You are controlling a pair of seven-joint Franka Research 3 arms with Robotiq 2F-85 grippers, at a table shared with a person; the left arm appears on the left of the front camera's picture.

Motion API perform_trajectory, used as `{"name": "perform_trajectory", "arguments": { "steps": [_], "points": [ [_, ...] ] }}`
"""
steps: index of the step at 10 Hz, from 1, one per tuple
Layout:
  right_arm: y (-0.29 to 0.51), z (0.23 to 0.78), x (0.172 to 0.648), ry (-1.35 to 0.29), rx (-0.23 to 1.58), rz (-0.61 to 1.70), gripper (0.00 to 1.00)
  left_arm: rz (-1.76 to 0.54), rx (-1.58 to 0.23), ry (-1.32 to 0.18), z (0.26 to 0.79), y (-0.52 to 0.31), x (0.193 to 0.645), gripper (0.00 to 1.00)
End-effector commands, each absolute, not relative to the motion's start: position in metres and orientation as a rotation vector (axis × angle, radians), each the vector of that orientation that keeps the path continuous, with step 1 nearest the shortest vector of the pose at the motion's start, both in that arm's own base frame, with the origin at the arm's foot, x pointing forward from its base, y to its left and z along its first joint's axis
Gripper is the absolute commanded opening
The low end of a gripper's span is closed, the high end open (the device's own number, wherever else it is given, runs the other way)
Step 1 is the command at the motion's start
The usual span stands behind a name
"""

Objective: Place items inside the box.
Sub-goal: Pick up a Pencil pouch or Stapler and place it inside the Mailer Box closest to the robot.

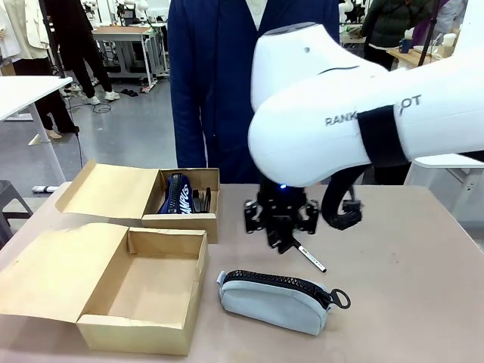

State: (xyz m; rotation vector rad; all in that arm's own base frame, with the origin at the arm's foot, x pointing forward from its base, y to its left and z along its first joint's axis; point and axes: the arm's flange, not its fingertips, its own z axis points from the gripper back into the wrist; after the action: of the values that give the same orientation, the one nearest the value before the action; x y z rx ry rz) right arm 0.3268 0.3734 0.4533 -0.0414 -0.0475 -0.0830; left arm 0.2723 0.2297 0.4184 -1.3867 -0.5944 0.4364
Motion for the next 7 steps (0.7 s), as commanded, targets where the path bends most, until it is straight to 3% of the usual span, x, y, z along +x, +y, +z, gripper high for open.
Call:
{"name": "perform_trajectory", "arguments": {
  "steps": [1, 4, 7],
  "points": [
    [0.439, 0.453, 0.322, -0.058, -0.028, 0.001, 0.03, 0.413, -1.392, -0.612, 0.420, 0.229, 0.271, 1.00],
    [0.543, 0.413, 0.325, 0.004, -0.064, 0.114, 0.03, 0.413, -1.392, -0.612, 0.420, 0.229, 0.271, 1.00],
    [0.594, 0.368, 0.330, -0.036, -0.109, 0.160, 0.03, 0.413, -1.392, -0.612, 0.420, 0.229, 0.271, 1.00]
  ]
}}
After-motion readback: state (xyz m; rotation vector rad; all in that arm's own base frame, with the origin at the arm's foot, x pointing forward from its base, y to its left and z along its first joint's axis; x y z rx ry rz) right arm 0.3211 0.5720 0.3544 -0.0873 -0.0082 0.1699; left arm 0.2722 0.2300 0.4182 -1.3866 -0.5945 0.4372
